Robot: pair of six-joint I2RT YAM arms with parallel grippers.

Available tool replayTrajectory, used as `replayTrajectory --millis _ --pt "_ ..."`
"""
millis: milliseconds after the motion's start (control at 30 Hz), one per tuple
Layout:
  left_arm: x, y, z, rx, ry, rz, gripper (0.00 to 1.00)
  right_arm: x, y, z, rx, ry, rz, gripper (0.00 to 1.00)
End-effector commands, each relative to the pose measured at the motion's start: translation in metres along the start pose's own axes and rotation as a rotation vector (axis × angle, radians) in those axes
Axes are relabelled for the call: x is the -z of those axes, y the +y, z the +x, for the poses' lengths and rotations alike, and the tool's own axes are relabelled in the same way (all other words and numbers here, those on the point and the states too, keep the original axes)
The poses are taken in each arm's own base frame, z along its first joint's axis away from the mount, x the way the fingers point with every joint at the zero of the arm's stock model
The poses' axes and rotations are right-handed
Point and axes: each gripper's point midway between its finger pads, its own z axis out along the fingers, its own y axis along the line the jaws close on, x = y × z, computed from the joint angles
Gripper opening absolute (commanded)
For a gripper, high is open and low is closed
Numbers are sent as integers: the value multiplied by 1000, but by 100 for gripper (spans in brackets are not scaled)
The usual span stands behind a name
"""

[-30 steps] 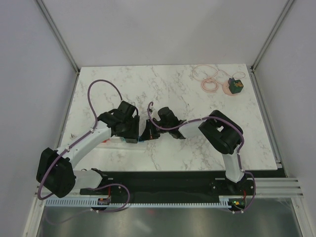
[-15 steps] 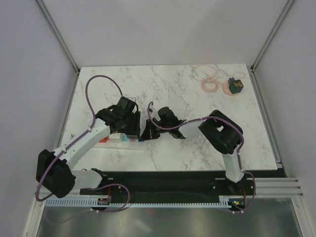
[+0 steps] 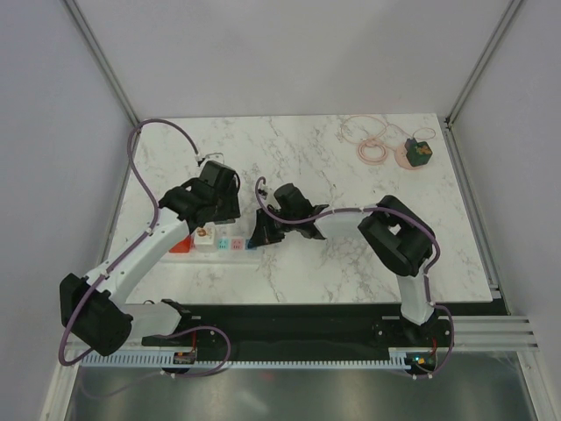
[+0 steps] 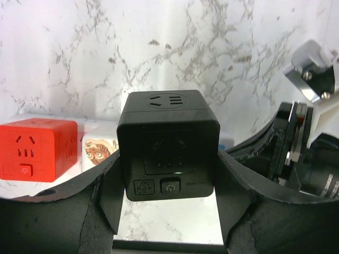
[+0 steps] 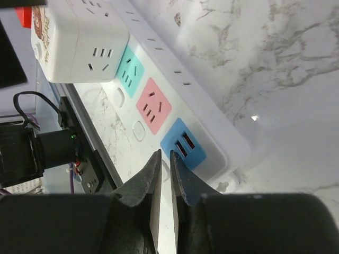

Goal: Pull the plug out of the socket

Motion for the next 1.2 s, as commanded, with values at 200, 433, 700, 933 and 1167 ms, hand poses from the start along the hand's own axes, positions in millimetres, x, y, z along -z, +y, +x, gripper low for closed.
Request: replayTrajectory --millis 200,433,700,933,1167 --pt "-16 -23 -66 160 -303 61 2 66 3 -55 57 -135 118 24" --pt "-55 -45 -85 125 -522 148 2 127 6 -60 76 -232 141 28" --pt "-110 -64 -103 -15 -660 112 2 154 -12 -32 41 -258 194 27" --pt "-142 -78 -115 -80 -715 86 2 165 -15 -19 27 -269 202 27" --pt "-160 -78 -111 -76 -683 54 9 168 -20 -10 14 -266 214 27"
